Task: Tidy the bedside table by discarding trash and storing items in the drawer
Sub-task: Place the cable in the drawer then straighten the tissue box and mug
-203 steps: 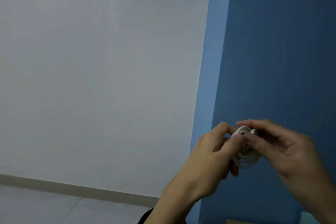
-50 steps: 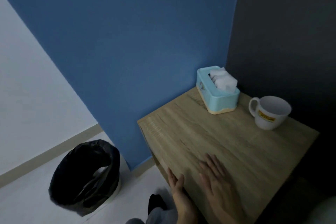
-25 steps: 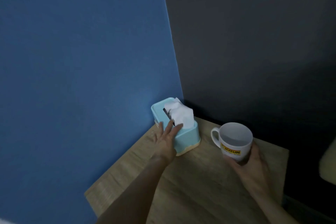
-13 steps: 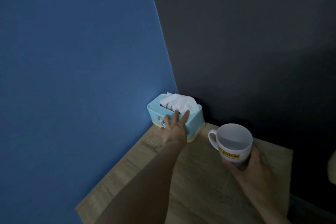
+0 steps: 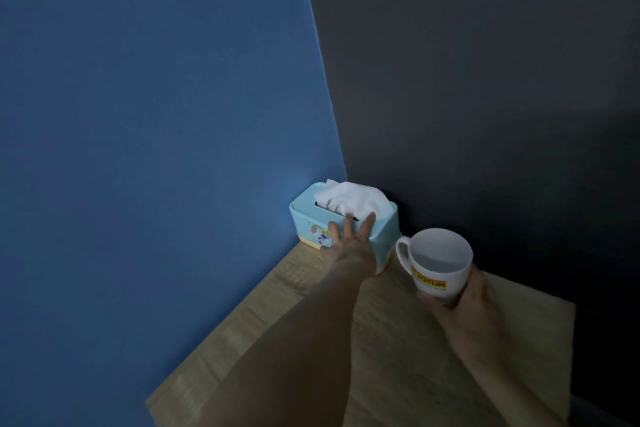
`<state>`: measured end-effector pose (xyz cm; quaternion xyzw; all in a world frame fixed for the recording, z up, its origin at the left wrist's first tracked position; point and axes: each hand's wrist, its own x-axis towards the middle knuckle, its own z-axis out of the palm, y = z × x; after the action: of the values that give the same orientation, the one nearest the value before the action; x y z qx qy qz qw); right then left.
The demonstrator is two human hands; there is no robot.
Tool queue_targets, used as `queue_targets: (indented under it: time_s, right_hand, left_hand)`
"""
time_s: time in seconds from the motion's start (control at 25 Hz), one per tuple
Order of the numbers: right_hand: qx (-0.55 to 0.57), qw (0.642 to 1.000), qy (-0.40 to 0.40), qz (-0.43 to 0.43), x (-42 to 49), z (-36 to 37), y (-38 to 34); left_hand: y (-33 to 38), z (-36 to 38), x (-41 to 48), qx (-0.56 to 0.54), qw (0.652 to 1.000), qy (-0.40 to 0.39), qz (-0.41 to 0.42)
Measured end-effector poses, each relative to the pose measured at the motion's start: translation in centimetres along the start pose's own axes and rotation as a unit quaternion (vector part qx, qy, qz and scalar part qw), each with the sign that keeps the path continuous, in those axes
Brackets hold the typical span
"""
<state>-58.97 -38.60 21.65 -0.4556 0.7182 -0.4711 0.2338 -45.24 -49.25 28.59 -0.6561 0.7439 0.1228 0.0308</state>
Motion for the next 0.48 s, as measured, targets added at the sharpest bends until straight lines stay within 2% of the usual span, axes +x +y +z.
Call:
queue_targets:
  time_s: [0.28, 0.48]
  right_hand:
    - [-0.091, 0.995, 0.034, -0.033, 2.0, 2.5, 0.2]
    - [-0.099, 0.995, 0.001, -0.020, 1.9, 2.3, 0.5]
  left_hand:
    - [0.2, -0.2, 0.3, -0.013, 1.000, -0.025, 0.004]
    - [-0.2, -0.9, -0.5, -0.044, 0.998, -0.052, 0.017]
